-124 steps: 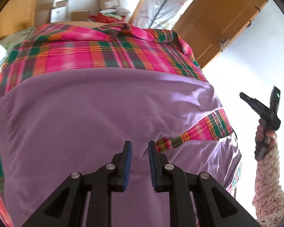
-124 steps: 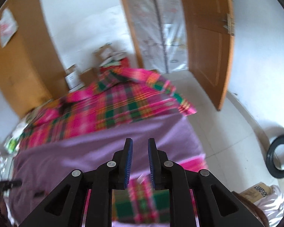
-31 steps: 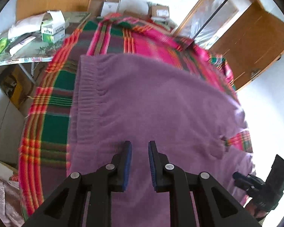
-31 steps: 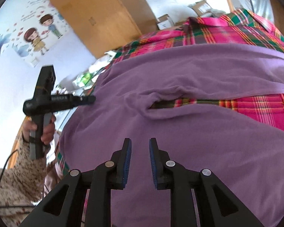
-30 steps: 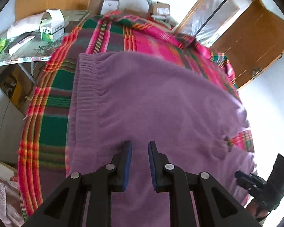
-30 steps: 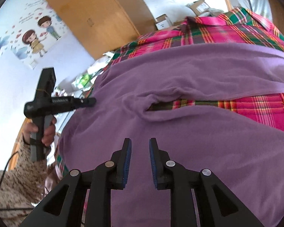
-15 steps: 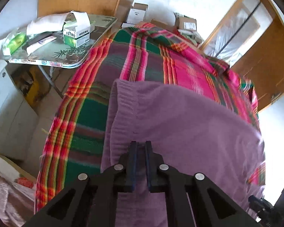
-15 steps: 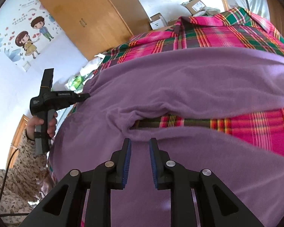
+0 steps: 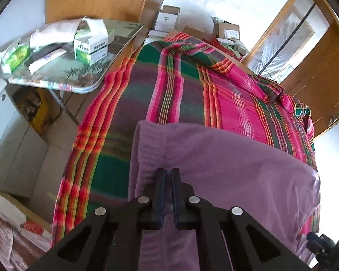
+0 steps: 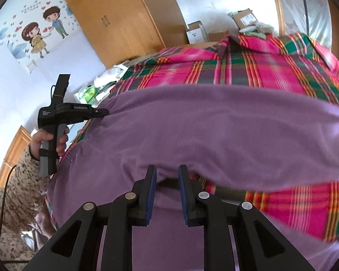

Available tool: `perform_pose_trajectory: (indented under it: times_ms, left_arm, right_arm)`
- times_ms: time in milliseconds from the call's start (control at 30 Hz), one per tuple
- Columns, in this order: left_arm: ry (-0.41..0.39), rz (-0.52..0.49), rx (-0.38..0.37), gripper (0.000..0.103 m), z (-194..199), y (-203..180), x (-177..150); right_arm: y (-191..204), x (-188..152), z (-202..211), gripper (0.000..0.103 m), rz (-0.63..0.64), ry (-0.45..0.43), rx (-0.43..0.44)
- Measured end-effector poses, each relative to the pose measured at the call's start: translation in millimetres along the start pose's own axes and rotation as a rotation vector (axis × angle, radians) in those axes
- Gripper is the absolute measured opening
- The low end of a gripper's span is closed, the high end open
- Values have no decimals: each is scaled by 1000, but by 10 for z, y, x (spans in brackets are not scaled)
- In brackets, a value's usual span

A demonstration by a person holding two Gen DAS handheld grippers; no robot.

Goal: Fold clothes

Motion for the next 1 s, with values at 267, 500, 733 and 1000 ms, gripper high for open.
perform_pose_trajectory:
  times_ms: [267, 500, 733, 1000]
  left_arm:
    - [7, 3, 26, 7, 42, -65, 104]
    - [29, 3, 18, 8, -91, -78, 148]
    - [26, -5, 15, 8, -207, -79, 223]
    - [-6, -11, 8, 8, -269, -75, 314]
  right_arm:
    - [-134, 312, -264, 20, 90, 9, -112]
    - [-313, 639, -784, 20, 125, 73, -155]
    - [-474, 765, -1194, 20, 102, 111, -190]
    - [-506, 890, -1396, 20, 132, 100, -225]
Point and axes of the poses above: each gripper's, at about its wrist camera, not at the fingertips, and z roughly against the way its jaws point, y to its left, x to its top, the point moved 2 cm from there along -z, roughly the way its jaws point, and after that the axes turned 10 degrees about -y, right-handed, at the moved point
